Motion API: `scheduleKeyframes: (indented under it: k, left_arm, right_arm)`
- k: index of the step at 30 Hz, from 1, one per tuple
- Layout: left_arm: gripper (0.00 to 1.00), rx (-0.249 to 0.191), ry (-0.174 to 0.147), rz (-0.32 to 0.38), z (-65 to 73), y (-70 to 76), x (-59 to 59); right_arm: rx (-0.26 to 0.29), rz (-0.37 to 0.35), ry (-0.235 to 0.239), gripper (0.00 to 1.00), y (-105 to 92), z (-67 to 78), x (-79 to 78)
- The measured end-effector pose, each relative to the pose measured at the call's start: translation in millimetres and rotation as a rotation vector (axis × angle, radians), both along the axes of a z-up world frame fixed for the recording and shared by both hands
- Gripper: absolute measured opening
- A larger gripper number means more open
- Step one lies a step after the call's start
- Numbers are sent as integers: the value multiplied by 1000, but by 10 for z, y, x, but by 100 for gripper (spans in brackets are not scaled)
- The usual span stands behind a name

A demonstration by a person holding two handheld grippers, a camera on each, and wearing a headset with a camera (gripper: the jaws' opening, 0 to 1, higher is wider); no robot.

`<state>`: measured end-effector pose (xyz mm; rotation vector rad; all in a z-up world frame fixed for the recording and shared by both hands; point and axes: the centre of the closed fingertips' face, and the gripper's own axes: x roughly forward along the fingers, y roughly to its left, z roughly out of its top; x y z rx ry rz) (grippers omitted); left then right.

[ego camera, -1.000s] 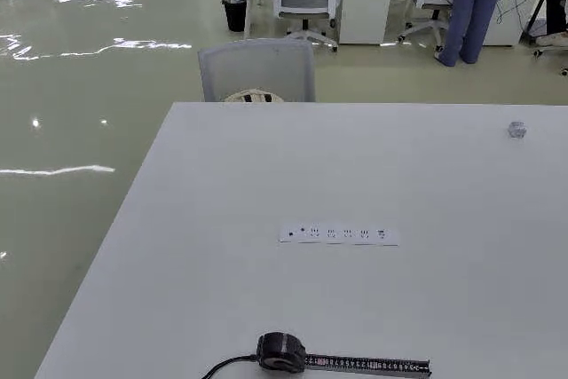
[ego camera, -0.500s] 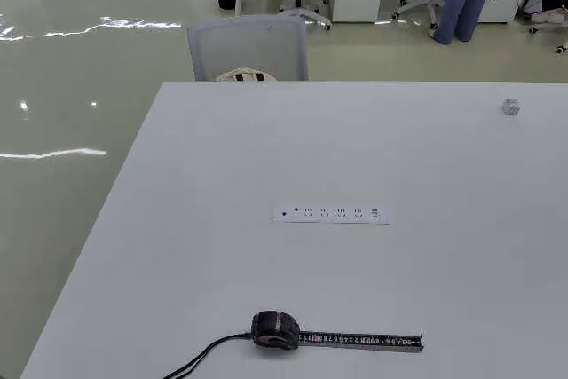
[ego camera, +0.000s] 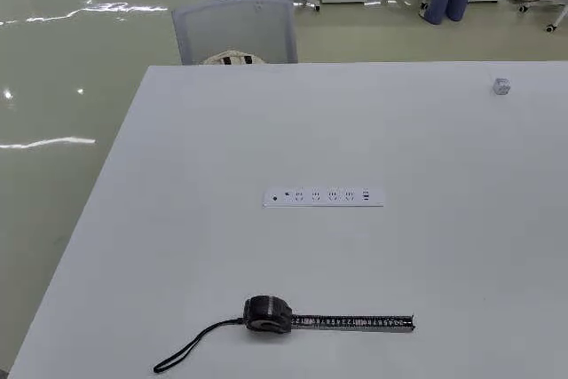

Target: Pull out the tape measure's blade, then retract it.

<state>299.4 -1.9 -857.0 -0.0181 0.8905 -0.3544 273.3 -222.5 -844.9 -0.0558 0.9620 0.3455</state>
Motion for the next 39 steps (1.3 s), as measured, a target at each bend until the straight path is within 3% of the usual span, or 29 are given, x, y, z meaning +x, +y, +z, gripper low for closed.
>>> scheduleKeyframes:
  k: [27,39]
  left_arm:
    - [95,-2,6,13,-43,-95,112]
    - [94,-5,9,19,-71,-113,199]
  right_arm:
    - [-5,-2,31,87,-10,-197,21]
    - [-6,9,37,86,-2,-259,105]
